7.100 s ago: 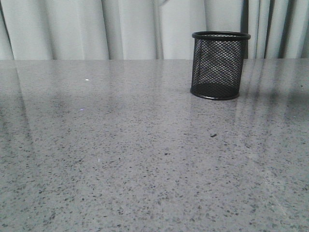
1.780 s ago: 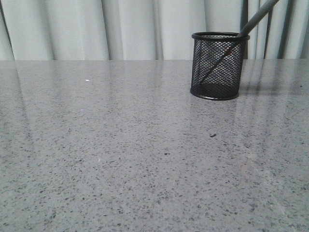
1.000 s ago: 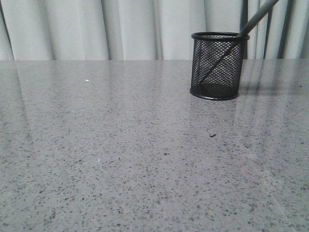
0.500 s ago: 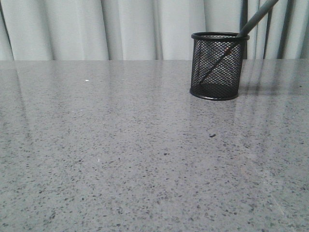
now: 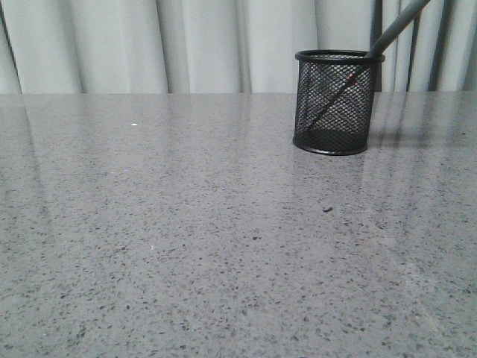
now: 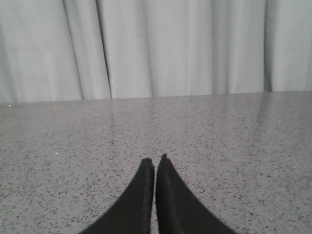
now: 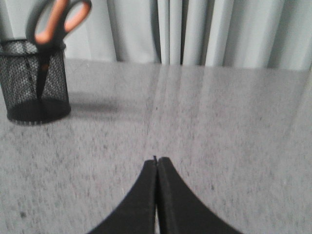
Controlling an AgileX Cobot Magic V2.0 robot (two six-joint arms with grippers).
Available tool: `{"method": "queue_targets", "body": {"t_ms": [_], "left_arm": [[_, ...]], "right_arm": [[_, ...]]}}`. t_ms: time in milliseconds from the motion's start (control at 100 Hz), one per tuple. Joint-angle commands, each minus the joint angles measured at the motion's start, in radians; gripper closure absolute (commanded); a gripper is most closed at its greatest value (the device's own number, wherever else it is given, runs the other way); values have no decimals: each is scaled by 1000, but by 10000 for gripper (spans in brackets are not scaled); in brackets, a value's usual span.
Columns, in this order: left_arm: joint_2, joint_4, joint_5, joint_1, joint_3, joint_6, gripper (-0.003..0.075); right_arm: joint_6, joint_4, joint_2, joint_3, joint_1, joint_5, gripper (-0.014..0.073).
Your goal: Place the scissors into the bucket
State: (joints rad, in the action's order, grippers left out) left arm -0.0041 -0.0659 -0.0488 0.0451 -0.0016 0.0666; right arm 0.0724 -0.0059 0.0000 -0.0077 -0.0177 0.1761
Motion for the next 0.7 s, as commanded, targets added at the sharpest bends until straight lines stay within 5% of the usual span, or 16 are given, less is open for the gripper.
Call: {"method": "queue_targets", "body": {"t_ms": [0,690], "left_arm": [[-25,-9,73,-4,17,-9,741],[-25,-9,73,-4,17,-9,741]], "right_arm": [[-24,-35,-22,11,11,-64,662],[-32,-20,-28,45,13,-110,662]]}}
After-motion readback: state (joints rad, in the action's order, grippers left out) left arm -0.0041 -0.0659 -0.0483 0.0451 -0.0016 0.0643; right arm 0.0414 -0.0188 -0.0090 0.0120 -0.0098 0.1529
